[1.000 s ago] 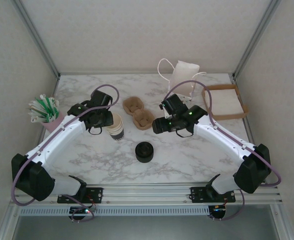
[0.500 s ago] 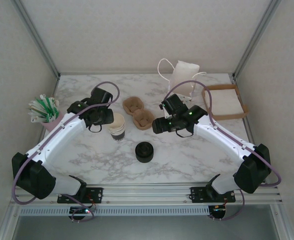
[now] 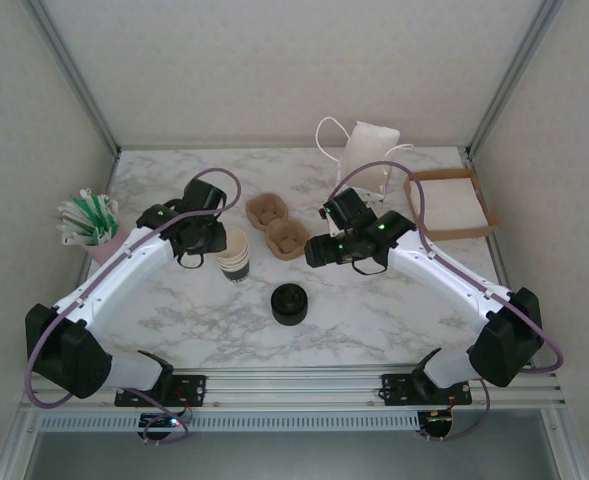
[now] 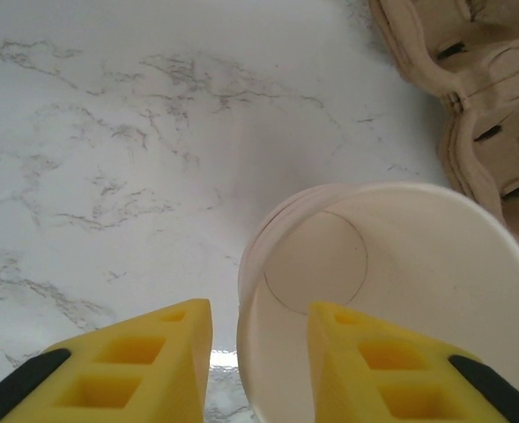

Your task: Pack the takeout coffee

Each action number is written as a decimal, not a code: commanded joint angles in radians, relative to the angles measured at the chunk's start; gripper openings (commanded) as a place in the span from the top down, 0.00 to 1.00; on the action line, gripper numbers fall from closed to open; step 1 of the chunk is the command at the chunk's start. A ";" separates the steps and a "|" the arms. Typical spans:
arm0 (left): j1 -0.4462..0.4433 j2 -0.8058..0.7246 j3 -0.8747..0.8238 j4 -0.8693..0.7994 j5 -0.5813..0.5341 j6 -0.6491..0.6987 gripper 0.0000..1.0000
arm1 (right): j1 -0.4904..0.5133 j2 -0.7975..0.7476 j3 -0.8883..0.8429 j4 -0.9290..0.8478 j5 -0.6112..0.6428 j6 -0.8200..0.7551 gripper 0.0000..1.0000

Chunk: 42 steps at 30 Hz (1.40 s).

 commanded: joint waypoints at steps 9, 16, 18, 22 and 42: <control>0.020 -0.003 -0.031 -0.007 0.024 0.025 0.84 | 0.010 -0.037 -0.019 -0.001 -0.022 0.018 0.30; 0.020 -0.019 -0.017 -0.026 0.013 0.028 0.96 | 0.010 -0.045 -0.023 -0.001 -0.019 0.024 0.30; 0.021 -0.022 -0.013 -0.033 0.007 0.031 1.00 | 0.010 -0.046 -0.025 0.002 -0.019 0.027 0.30; 0.028 -0.039 -0.003 -0.038 0.004 0.029 1.00 | 0.010 -0.047 -0.023 -0.002 -0.018 0.031 0.30; 0.115 -0.121 -0.053 -0.009 0.122 0.024 1.00 | 0.010 0.071 -0.047 0.353 -0.362 0.261 0.37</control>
